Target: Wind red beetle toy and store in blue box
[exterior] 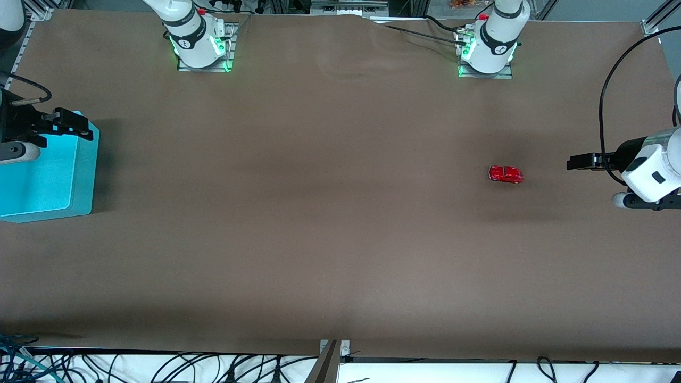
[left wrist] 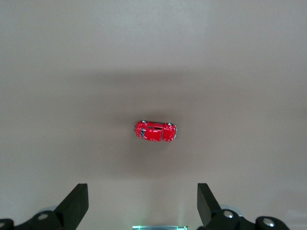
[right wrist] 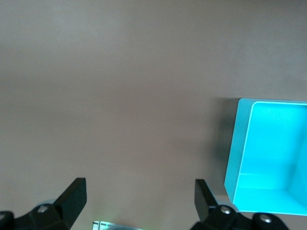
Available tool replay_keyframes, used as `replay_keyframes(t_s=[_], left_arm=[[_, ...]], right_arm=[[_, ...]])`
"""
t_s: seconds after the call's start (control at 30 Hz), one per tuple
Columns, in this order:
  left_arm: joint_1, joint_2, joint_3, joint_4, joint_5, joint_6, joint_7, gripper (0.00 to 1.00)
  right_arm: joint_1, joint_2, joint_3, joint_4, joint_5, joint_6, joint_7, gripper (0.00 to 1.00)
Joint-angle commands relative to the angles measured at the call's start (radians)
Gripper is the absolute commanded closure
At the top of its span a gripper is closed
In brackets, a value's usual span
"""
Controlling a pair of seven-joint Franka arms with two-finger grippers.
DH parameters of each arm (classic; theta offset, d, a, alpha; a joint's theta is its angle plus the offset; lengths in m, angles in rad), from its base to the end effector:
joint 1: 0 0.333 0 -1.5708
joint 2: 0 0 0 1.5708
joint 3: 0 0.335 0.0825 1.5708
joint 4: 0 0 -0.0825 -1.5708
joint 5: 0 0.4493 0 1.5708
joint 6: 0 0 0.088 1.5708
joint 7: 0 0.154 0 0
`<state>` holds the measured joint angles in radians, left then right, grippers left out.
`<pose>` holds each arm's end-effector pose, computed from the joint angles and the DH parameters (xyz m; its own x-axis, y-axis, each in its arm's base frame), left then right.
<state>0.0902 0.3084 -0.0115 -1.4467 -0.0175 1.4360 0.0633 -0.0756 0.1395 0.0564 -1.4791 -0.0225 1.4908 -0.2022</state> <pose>0.6704 0.0508 0.4521 0.9501 0.0086 -0.3117 0.0223 -0.9989 0.0405 0.6484 -0.0181 0.5504 0.9752 0.1808 -0.1276 0.1809 -0.9834 -0.0112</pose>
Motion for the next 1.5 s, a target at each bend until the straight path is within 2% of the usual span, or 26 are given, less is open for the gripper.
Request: replay_keyframes(t_s=[0.0,0.73,0.9,1.13,1.47], left_arm=[[0.006,-0.012,0.001,-0.040,-0.025,-0.006,-0.014,0.00],[0.028,-0.017,0.004,-0.099,-0.027,0.001,-0.040,0.00],[0.039,-0.012,0.007,-0.141,-0.027,0.047,-0.203,0.00],[0.039,-0.002,0.007,-0.216,-0.027,0.170,-0.541,0.00],[0.039,0.034,0.007,-0.262,-0.065,0.208,-0.865,0.00]], right_arm=[[0.003,0.005,0.003,0.014,-0.008,-0.006,0.010,0.00],[0.005,0.011,0.002,0.011,-0.007,0.002,0.010,0.00],[0.005,0.011,0.002,0.013,-0.008,0.000,0.010,0.00],[0.005,0.011,0.002,0.013,-0.010,0.000,0.010,0.00],[0.014,0.012,0.002,0.013,-0.013,0.002,0.010,0.00]])
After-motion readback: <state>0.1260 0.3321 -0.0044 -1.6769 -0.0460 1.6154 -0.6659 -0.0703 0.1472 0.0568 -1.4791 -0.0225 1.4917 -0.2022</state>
